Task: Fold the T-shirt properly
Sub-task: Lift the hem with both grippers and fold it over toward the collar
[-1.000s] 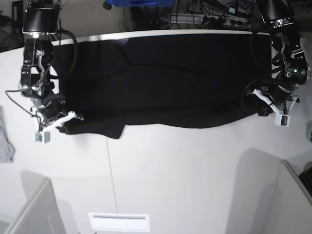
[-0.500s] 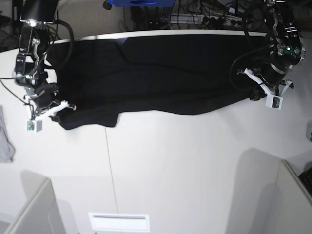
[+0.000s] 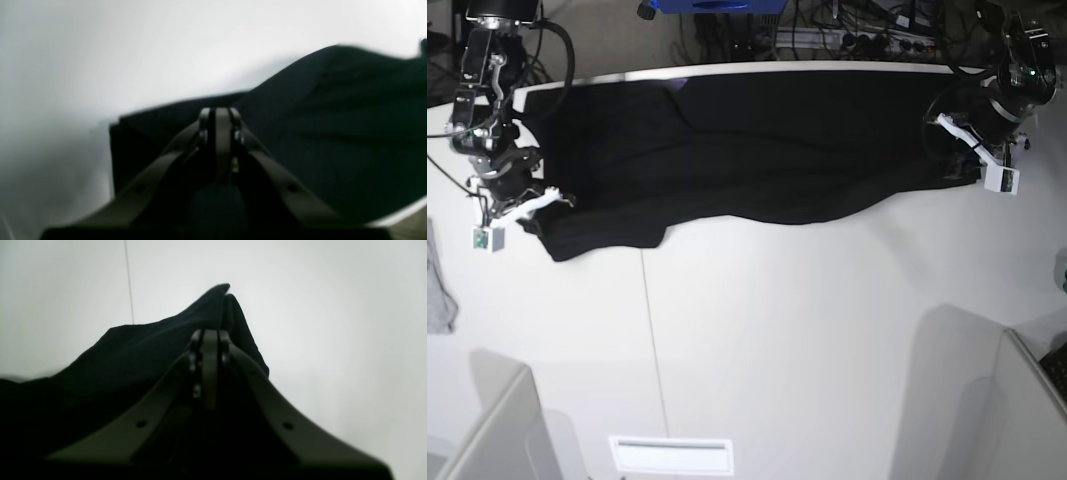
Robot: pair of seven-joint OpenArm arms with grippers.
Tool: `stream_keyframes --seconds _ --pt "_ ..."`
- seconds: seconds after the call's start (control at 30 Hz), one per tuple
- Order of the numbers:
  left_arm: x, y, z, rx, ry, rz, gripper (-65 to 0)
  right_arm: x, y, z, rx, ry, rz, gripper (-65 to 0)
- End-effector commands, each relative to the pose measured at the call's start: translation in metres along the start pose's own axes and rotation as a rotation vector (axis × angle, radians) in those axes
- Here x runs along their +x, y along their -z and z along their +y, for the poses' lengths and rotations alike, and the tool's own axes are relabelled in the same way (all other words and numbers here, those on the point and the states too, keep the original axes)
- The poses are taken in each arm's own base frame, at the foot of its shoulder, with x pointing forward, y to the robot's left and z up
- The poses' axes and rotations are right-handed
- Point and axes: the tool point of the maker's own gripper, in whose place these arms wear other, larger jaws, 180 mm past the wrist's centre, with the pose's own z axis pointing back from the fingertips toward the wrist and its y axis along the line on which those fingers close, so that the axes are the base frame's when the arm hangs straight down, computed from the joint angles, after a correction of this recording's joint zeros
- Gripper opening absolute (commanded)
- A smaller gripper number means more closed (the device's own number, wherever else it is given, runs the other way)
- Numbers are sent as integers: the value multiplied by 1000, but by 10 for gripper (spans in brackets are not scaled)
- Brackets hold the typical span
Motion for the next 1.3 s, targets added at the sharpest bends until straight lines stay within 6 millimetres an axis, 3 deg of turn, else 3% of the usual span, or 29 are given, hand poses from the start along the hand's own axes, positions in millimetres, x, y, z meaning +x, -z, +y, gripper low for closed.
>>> stream_keyframes --seconds 0.0,0.27,0.5,0.7,1.0,1.27 --pt "12 -6 0 -12 40 -38 -650 18 -5 -6 -13 -11 -58 -650" --pt "16 -29 25 33 116 -57 -650 12 -14 -8 -18 -15 -42 -650" --pt "14 -36 32 35 163 -36 -650 15 -21 4 1 -21 -31 -650" --pt "20 -42 42 62 177 -43 -650 15 -32 -12 -47 38 -21 -650" --pt "2 -47 36 28 206 11 -650 -5 -42 -17 -63 36 28 -650" --pt "-2 -47 38 34 203 24 -650 -20 -45 -18 -66 43 60 -650"
